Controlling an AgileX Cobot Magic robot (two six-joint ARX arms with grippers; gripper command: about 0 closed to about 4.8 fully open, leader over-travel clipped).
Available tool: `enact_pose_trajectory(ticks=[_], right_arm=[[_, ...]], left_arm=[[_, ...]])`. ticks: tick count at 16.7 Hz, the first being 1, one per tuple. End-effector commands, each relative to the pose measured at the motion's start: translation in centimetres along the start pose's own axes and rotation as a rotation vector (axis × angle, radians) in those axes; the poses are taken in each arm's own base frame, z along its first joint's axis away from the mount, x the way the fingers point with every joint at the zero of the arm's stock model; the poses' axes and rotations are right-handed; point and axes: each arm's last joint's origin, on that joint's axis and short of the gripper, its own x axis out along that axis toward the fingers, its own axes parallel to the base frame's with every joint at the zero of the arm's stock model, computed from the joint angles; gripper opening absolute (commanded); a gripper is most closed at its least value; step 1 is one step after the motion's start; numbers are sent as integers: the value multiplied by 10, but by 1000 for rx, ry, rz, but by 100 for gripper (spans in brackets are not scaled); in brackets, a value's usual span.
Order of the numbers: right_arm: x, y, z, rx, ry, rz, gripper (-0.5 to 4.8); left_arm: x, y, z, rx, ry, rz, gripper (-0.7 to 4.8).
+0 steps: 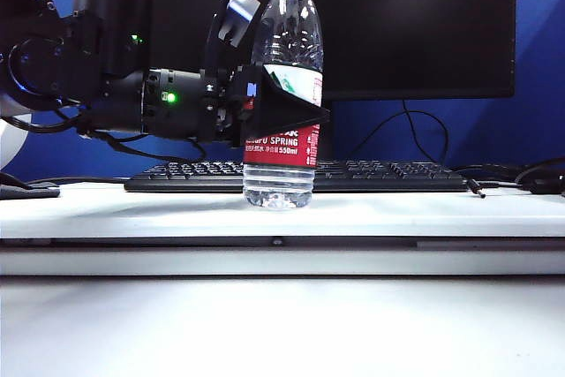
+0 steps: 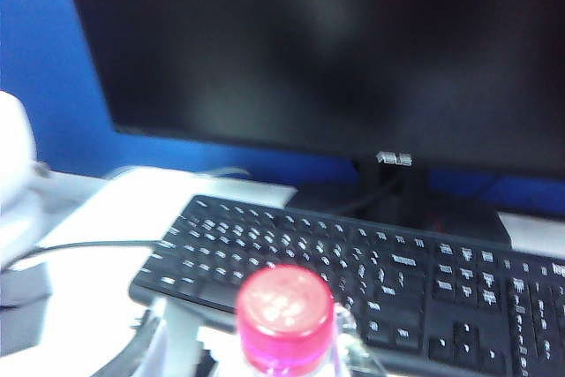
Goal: Unscrew the cap from the plastic bottle on the table.
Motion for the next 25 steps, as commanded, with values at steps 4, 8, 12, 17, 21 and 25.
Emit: enact_pose_trajectory(ticks=[4,8,12,17,21,25], right_arm=[[9,4,-4,33,-19,-18,248],[14,-4,-9,-8,17,-95,247],[14,-4,-10,-14,24,-99,246],[14,-4,-11,-12,34,-99,140],[14,-4,-15,-40,70,-71,93],[16,-10,-19,-82,151,20,93]], left_arm=[[10,-11,0,12,-9,-45,276],[16,-13,-11,9,-4,-57,276],[16,-12,-13,5,-7,-57,276],[16,-12,-13,3,-9,-57,276],[16,-12,-13,4,-9,-57,276],[16,-12,-13,3,-9,-58,276]])
